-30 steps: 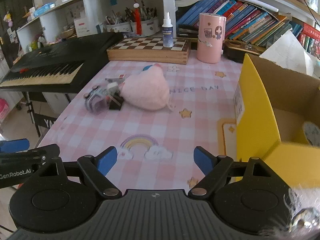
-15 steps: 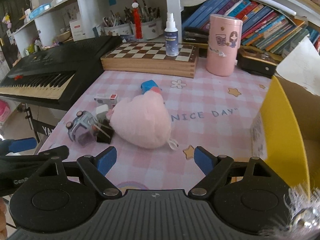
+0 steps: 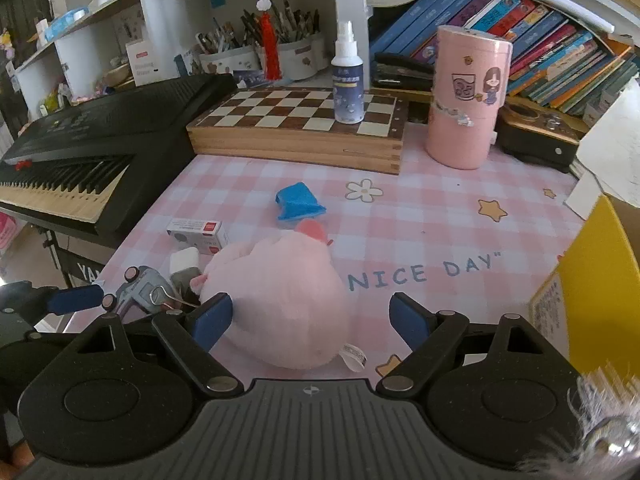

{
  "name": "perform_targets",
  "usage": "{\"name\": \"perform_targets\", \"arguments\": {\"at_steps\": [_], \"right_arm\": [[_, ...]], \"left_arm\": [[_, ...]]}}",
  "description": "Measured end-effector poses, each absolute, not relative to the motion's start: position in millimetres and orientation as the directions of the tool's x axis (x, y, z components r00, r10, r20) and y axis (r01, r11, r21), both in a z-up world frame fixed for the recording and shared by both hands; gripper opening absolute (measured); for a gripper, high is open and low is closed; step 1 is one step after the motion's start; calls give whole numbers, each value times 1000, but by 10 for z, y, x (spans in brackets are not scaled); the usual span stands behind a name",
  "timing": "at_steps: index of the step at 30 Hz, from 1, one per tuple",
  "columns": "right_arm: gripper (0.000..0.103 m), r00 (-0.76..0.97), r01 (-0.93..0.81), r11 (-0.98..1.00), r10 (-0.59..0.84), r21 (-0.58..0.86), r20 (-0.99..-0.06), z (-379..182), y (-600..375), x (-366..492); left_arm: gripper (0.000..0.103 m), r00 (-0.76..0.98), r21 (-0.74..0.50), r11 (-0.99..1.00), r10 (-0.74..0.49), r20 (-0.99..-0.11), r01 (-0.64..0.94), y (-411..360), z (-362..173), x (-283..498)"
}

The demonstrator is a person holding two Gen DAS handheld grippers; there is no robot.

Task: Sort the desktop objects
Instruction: 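Close the left tool on the grey toy car while the right tool grasps the pink plush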

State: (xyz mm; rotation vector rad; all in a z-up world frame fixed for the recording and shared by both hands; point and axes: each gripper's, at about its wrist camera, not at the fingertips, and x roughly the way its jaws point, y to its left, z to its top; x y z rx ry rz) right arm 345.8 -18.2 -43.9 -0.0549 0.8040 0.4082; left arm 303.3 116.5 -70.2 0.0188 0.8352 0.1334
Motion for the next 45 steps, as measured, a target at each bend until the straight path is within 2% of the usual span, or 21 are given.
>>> {"name": "perform_targets", "arguments": {"at_steps": [9,11,16,21,24,28,33,45], "right_arm": [[86,576,-422,897,380,135,-724,-554,-22,3637],[86,561,-431,891,390,144,-731,-592,13,3672],[82,557,-436,887,399,152,-729,-634,30,3719],[81,563,-419,896,386,150,-730,-637,-35,3738],[82,564,-423,894,386,146,-730,-639,-21,3745],[82,564,-425,892,394,154,-726,-654,-22,3753],[69,568,-435,887,402,153,-718,-627,-42,3723],[66,647,-400,901,407,166,-645,-194,-333,3322]], "left_arm": [[68,679,20,997,69,-731,-80,1208,-726,3101],[65,681,11,997,57,-730,-72,1211,-726,3105],[63,679,-16,997,36,-733,-70,1268,-685,3028],[61,675,9,998,52,-736,-66,1308,-689,3010],[58,672,16,999,43,-740,-46,1269,-730,3098],[47,657,50,998,55,-752,-25,1212,-806,3167],[46,666,46,998,57,-744,-35,1225,-781,3108],[44,751,-85,994,-7,-660,-65,1260,-304,2582]]}}
